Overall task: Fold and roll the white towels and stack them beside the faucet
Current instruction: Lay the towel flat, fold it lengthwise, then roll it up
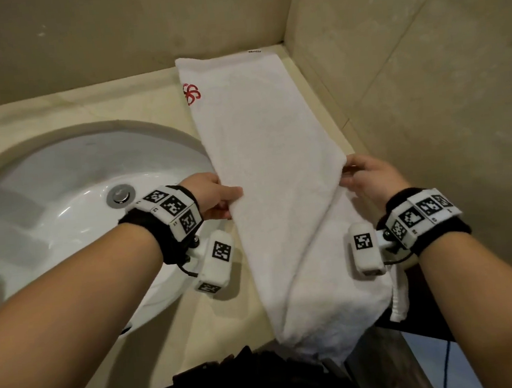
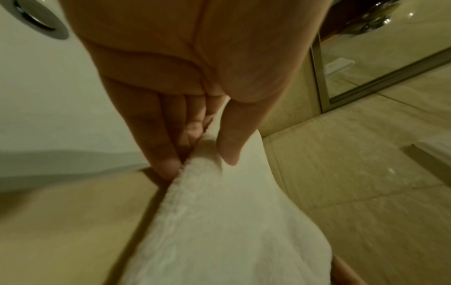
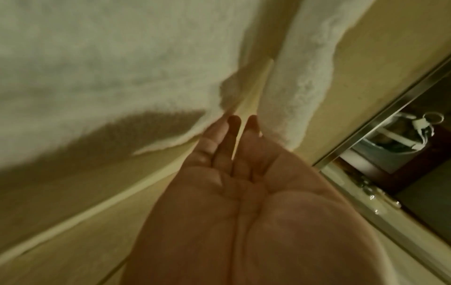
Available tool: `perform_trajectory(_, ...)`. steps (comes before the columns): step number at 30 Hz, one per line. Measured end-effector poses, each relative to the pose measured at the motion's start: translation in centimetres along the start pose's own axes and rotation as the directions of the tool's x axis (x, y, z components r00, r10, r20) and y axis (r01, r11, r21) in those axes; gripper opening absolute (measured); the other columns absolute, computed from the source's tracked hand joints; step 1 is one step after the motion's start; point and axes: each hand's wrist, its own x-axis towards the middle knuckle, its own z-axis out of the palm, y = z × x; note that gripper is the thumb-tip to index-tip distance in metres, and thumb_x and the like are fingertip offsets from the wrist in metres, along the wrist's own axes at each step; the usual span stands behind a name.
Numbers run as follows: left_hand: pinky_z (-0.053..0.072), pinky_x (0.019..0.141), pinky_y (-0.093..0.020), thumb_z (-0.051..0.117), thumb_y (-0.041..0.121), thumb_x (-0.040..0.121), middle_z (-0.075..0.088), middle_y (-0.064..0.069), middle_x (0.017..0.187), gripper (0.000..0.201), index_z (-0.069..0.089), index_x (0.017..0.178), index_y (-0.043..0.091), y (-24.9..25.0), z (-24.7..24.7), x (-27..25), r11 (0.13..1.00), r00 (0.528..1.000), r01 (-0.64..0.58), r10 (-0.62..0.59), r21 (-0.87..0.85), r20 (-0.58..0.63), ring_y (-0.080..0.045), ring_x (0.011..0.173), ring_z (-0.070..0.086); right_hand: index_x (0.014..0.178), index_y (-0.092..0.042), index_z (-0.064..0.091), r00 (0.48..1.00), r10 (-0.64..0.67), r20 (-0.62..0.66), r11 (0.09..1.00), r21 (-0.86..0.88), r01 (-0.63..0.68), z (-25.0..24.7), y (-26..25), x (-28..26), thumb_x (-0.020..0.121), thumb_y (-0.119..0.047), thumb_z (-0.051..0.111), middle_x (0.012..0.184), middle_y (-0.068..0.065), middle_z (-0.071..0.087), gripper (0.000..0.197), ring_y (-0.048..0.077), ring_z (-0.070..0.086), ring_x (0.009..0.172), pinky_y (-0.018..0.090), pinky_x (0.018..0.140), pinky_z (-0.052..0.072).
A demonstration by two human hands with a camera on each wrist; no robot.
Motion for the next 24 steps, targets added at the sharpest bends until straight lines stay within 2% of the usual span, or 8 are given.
perform_trajectory(3,0.057,0.061,-0.026,0.066,0.008,0.082,0.062,-0.010,0.077,0.011,0.055,0.080,0.008,-0.5,0.6,-0.8,0.999,1.000,0.009,-0.009,0.042,0.000,-0.020,0.065,0.061,0.088,-0.017,0.060,0.989,-0.059,0.133,0.993,-0.095,0.072,-0.3,0.3,-0.6,0.083,0.005,0.055,0.085,-0.004,0.063,0.023,0.010,0.059,0.081,0.017,0.079,0.047)
perform_trajectory(5,0.057,0.059,-0.026,0.064,0.006,0.083,0.061,-0.010,0.078,0.009,0.056,0.081,0.008,-1.1,1.0,-1.4,0.999,0.999,0.026,-0.027,0.038,0.022,-0.020,0.066,0.061,0.081,-0.022,0.061,0.983,-0.072,0.169,0.997,-0.012,0.075,-0.1,0.4,-0.9,0.083,-0.002,0.059,0.083,-0.002,0.067,0.019,0.014,0.062,0.080,0.027,0.083,0.050)
perform_trajectory(8,0.057,0.052,-0.023,0.062,0.003,0.084,0.060,-0.009,0.073,0.013,0.054,0.075,0.008,-1.9,1.5,-2.1,0.999,0.999,0.038,-0.039,0.029,0.033,-0.018,0.063,0.059,0.074,-0.022,0.058,0.986,-0.115,0.118,0.989,0.108,0.103,0.1,0.1,-1.6,0.086,-0.012,0.058,0.068,-0.008,0.070,0.016,0.008,0.065,0.065,0.023,0.064,0.054)
perform_trajectory(11,0.056,0.053,-0.025,0.060,0.004,0.085,0.056,-0.010,0.069,0.023,0.045,0.069,0.008,-2.5,1.8,-2.6,0.999,0.999,0.039,-0.039,0.022,-0.005,-0.020,0.061,0.057,0.067,-0.022,0.054,0.988,-0.143,-0.062,0.989,-0.058,0.140,-0.7,-0.3,-2.5,0.090,-0.020,0.054,0.056,-0.012,0.063,0.023,0.003,0.058,0.056,0.019,0.053,0.048)
perform_trajectory(13,0.056,0.053,-0.026,0.059,0.007,0.087,0.053,-0.011,0.068,0.024,0.043,0.069,0.009,-2.8,2.0,-3.2,0.999,0.999,0.045,-0.045,0.004,-0.023,-0.021,0.060,0.056,0.068,-0.022,0.058,0.991,-0.094,-0.100,0.993,-0.082,0.086,-1.4,0.0,-3.1,0.091,-0.014,0.044,0.062,-0.010,0.062,0.029,0.009,0.056,0.070,0.020,0.062,0.044)
perform_trajectory(17,0.055,0.047,-0.023,0.063,0.013,0.085,0.055,-0.011,0.070,0.016,0.051,0.076,0.007,-3.6,3.2,-4.6,0.998,0.999,0.047,-0.048,0.050,0.020,-0.019,0.059,0.055,0.107,-0.006,0.057,0.989,0.024,0.149,0.998,-0.053,-0.016,-1.6,1.4,-5.2,0.078,0.021,0.027,0.106,0.010,0.060,0.050,0.015,0.055,0.094,0.032,0.096,0.042)
perform_trajectory(20,0.054,0.047,-0.024,0.065,0.011,0.083,0.059,-0.012,0.080,0.014,0.055,0.090,0.004,-4.1,4.3,-5.4,0.990,1.000,0.011,-0.012,0.138,0.009,-0.020,0.062,0.058,0.110,-0.008,0.057,0.971,-0.084,0.223,0.981,-0.151,0.120,-1.7,1.9,-6.1,0.083,0.012,0.049,0.098,0.001,0.064,0.035,-0.003,0.064,0.076,0.009,0.072,0.050)
perform_trajectory(24,0.053,0.044,-0.023,0.062,0.010,0.085,0.058,-0.010,0.075,0.016,0.051,0.074,0.008,-4.3,4.7,-6.0,0.984,1.000,0.002,0.004,0.177,-0.031,-0.020,0.060,0.058,0.088,-0.013,0.057,0.978,-0.172,0.120,0.963,-0.187,0.192,-2.5,2.0,-6.4,0.088,-0.007,0.055,0.079,0.006,0.056,0.007,0.006,0.056,0.064,0.017,0.062,0.046)
